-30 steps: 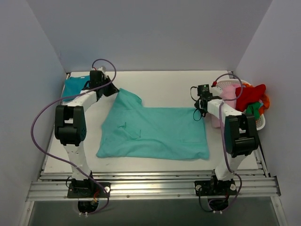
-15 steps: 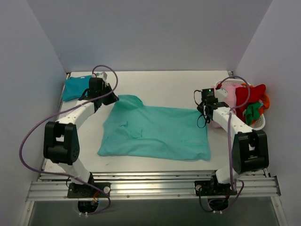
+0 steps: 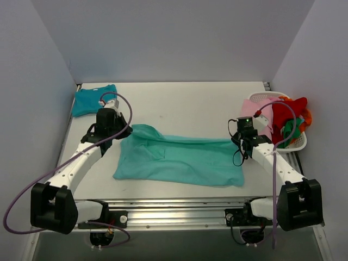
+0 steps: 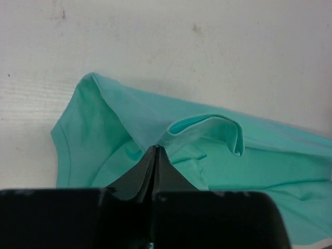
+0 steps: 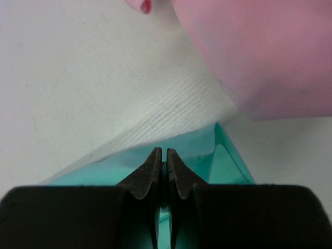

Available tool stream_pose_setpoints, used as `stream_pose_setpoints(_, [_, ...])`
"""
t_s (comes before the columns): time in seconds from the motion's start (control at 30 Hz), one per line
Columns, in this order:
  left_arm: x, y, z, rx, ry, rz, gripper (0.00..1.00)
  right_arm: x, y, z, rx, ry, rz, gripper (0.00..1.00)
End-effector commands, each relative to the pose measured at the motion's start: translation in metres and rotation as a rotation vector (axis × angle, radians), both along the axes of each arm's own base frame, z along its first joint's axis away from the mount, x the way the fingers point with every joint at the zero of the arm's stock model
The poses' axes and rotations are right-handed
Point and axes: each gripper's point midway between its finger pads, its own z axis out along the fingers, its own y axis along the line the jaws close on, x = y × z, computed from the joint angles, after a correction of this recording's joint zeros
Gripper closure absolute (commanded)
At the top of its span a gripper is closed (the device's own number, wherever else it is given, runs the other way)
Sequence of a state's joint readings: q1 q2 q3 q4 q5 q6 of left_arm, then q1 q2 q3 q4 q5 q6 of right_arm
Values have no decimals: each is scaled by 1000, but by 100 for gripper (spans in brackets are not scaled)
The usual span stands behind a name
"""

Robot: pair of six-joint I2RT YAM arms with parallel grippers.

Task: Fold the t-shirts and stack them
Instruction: Fold the tshirt

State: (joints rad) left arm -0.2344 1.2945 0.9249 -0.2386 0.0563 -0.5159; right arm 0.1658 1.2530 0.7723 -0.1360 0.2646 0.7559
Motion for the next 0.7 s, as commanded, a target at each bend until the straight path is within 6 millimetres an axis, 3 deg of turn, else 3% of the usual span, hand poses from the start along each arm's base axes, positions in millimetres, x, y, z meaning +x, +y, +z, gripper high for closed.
stream_pose_setpoints(0.0, [-27, 0, 1, 10, -9, 10, 98, -24, 0, -12, -2, 33, -3, 100])
stream_pose_setpoints(0.03, [-37, -2, -10, 2, 17, 8, 98, -27, 0, -11, 5, 26, -5, 100])
stream_pose_setpoints(0.1, [-50, -4, -9, 3, -4, 19, 98, -39, 1, -22, 16, 44, -16, 100])
stream_pose_setpoints(0.13, [-62, -4, -22, 0, 28, 26, 98, -42, 0, -22, 28, 38, -30, 100])
stream_pose_setpoints(0.2, [-75, -6, -21, -7, 15, 34, 98, -49, 0, -27, 35, 37, -42, 100])
stream_pose_setpoints(0.27, [-94, -4, -36, -19, 63, 54, 97, -60, 0, -34, 46, 38, -53, 97])
stream_pose_setpoints(0.3, [-103, -5, -34, -33, 61, 65, 91, -63, 1, -36, 50, 42, -53, 78])
stream_pose_setpoints(0.33, [-109, -4, -37, -32, 71, 77, 78, -68, 1, -39, 50, 43, -50, 57])
stream_pose_setpoints(0.37, [-115, -2, -41, -29, 79, 87, 60, -69, 1, -39, 52, 42, -53, 35])
stream_pose_setpoints(0.4, [-121, 0, -37, -41, 71, 98, 24, -70, 1, -39, 52, 39, -52, 10])
stream_pose_setpoints(0.43, [-126, 0, -35, -35, 63, 102, 5, -70, 2, -37, 48, 36, -52, 4])
stream_pose_setpoints(0.57, [-141, 6, -8, -60, 11, 131, 6, -63, 3, -24, 34, 13, -55, 3])
stream_pose_setpoints(0.67, [-139, 5, 4, -97, -28, 139, 6, -50, 12, -7, 36, -37, -33, 4])
